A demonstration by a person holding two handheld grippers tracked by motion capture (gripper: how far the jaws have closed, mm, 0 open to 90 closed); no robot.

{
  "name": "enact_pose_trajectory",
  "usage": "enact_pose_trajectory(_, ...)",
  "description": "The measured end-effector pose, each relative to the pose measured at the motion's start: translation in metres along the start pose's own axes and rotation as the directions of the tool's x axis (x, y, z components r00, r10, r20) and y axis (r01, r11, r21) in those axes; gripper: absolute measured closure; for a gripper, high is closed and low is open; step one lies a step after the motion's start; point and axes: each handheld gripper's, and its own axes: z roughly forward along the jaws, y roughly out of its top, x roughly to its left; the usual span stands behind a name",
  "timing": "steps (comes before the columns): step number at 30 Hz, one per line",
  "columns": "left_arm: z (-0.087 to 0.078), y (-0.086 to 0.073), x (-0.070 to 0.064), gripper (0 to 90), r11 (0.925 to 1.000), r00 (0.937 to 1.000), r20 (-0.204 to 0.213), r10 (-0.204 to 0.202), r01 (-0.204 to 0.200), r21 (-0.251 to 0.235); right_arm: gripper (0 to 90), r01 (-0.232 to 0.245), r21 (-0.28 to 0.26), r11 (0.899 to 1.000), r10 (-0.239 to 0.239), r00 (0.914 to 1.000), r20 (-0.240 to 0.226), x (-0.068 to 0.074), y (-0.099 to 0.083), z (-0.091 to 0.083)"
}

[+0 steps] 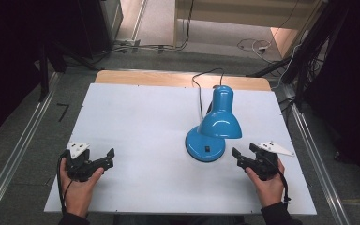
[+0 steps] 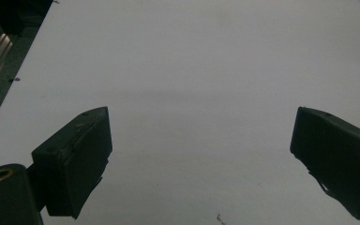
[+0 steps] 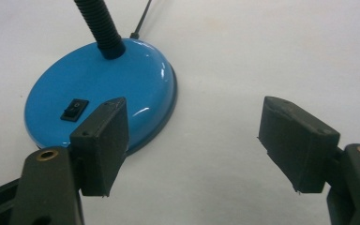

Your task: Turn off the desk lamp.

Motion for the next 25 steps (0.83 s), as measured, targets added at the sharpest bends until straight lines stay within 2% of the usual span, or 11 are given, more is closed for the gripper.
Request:
enact_pose_trajectory(7,0.0,0.0,0.0,6.4,1.0,1.0,-0.001,0.001,-0.001,-0.001,23.6,-0.013,0.001,1.0,0.013,0.9994,0.032,-0.014,-0.007,-0.008)
enact_pose_trajectory(15,-0.001,0.0,0.0,6.4,1.0,1.0,0.001,0.0,0.0,-0.002,23.0,-0.061,-0.021,0.998,0.063,0.9942,0.087,-0.038,-0.01,-0.022)
enact_pose_trajectory(16,-0.001,0.0,0.0,6.4,1.0,1.0,0.001,0.001,-0.001,-0.002,21.9,-0.065,-0.025,0.998,0.067,0.991,0.116,-0.045,-0.012,-0.026)
enact_pose_trajectory(19,-0.001,0.0,0.0,6.4,1.0,1.0,0.0,0.0,0.0,-0.002,20.1,-0.074,-0.027,0.997,0.077,0.9877,0.136,-0.052,-0.013,-0.028)
enact_pose_trajectory(21,-0.001,0.0,0.0,6.4,1.0,1.0,0.0,0.004,-0.004,0.001,16.7,-0.091,-0.017,0.996,0.092,0.9808,0.172,-0.063,-0.016,-0.029)
enact_pose_trajectory(22,-0.001,0.0,-0.001,6.4,1.0,1.0,0.0,0.006,-0.006,0.002,14.6,-0.104,-0.004,0.995,0.103,0.9779,0.182,-0.068,-0.018,-0.028)
enact_pose_trajectory(23,0.0,0.0,-0.001,6.4,1.0,1.0,-0.001,0.006,-0.006,0.002,13.4,-0.116,0.027,0.993,0.108,0.9702,0.217,-0.077,-0.022,-0.024)
enact_pose_trajectory(24,0.0,0.0,-0.002,6.4,1.0,1.0,0.0,0.007,-0.007,0.001,13.4,-0.117,0.032,0.993,0.107,0.9668,0.232,-0.08,-0.023,-0.023)
enact_pose_trajectory(25,0.0,0.0,-0.002,6.4,1.0,1.0,0.001,0.007,-0.007,0.0,13.4,-0.117,0.032,0.993,0.107,0.9668,0.232,-0.08,-0.023,-0.023)
